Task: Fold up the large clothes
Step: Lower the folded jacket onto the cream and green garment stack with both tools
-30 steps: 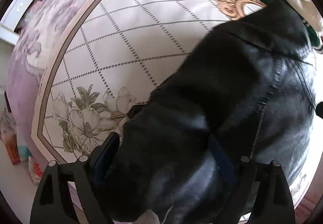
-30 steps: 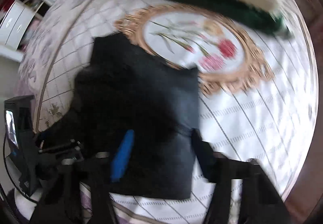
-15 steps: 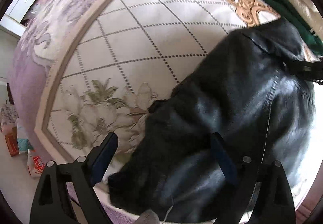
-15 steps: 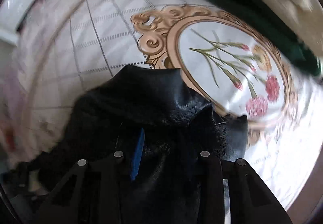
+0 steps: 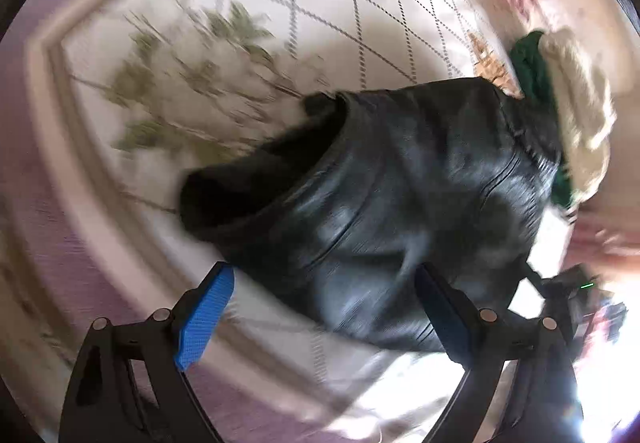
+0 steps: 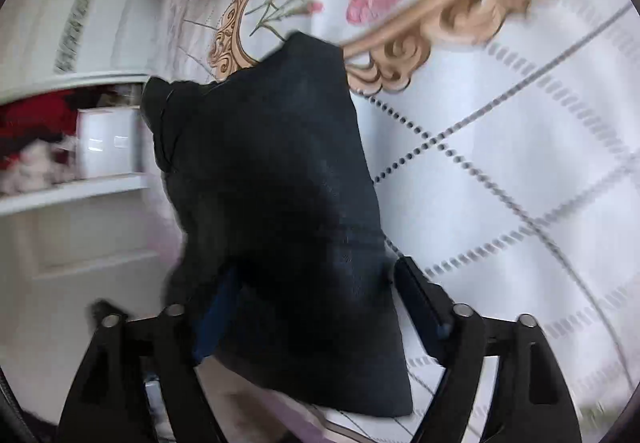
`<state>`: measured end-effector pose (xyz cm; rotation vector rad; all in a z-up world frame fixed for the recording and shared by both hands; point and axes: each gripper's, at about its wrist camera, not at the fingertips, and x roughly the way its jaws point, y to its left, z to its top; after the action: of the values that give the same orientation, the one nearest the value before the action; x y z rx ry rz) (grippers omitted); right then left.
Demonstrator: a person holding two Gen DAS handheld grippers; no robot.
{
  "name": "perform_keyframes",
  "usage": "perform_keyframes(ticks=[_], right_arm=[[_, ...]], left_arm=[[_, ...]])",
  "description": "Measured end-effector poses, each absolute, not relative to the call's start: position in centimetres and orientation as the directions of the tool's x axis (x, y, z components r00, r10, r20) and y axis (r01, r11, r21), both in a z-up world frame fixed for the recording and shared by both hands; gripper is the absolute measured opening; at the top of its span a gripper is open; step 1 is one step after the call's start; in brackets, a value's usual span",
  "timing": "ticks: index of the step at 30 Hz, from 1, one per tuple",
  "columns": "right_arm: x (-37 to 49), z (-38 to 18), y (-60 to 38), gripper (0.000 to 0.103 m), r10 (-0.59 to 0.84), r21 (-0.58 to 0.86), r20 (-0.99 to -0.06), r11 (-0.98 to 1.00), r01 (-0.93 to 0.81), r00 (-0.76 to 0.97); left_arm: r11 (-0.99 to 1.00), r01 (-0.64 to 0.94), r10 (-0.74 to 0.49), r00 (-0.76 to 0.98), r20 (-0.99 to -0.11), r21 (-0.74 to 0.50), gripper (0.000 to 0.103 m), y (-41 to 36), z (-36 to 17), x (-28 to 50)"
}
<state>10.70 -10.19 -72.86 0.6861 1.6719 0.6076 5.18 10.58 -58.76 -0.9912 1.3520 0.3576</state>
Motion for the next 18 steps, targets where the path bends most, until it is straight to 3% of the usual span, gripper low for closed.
perform_keyframes(ticks=[2, 4, 7, 9, 11, 15, 18], right_arm=[[11.3, -74.8, -9.4, 0.085, 0.797, 0.787, -0.570, 0.599, 0.145, -0.201], [11.8, -76.1, -8.3, 0.085, 0.819, 0.816, -0.520, 0.560, 0.141, -0.245], [12.6, -77.5, -6.7, 0.086, 0.848, 0.848, -0.452, 0.505, 0.163, -0.276], [12.9, -77.4, -5.8, 0.081, 0.841, 0.839, -0.465, 0.519, 0.166, -0.277], [12.7, -77.0, -5.2, 0.068, 0.832, 0.825, -0.492, 0.540, 0.169, -0.255], [12.1, -75.4, -4.2, 0.052, 0.830, 0.808, -0.526, 0.556, 0.193, -0.186], [11.4, -73.8, -3.4, 0.045, 0.833, 0.810, -0.535, 0.553, 0.194, -0.140]], left_arm=[[0.527, -0.732, -0.324, 0.296, -0.898, -0.432, 0.090, 10.9, -60.1, 5.9], [0.501, -0.731, -0.312, 0.347, -0.884, -0.464, 0.090, 11.3, -60.6, 6.8], [0.501, -0.724, -0.256, 0.400, -0.880, -0.475, 0.076, 11.8, -60.5, 7.5], [0.535, -0.705, -0.206, 0.424, -0.882, -0.465, 0.050, 12.0, -59.9, 7.8], [0.566, -0.696, -0.166, 0.429, -0.888, -0.442, 0.036, 12.4, -59.5, 8.3], [0.607, -0.676, -0.123, 0.441, -0.889, -0.419, 0.018, 13.0, -57.9, 9.0], [0.642, -0.650, -0.106, 0.449, -0.887, -0.406, 0.014, 13.4, -56.1, 9.7]])
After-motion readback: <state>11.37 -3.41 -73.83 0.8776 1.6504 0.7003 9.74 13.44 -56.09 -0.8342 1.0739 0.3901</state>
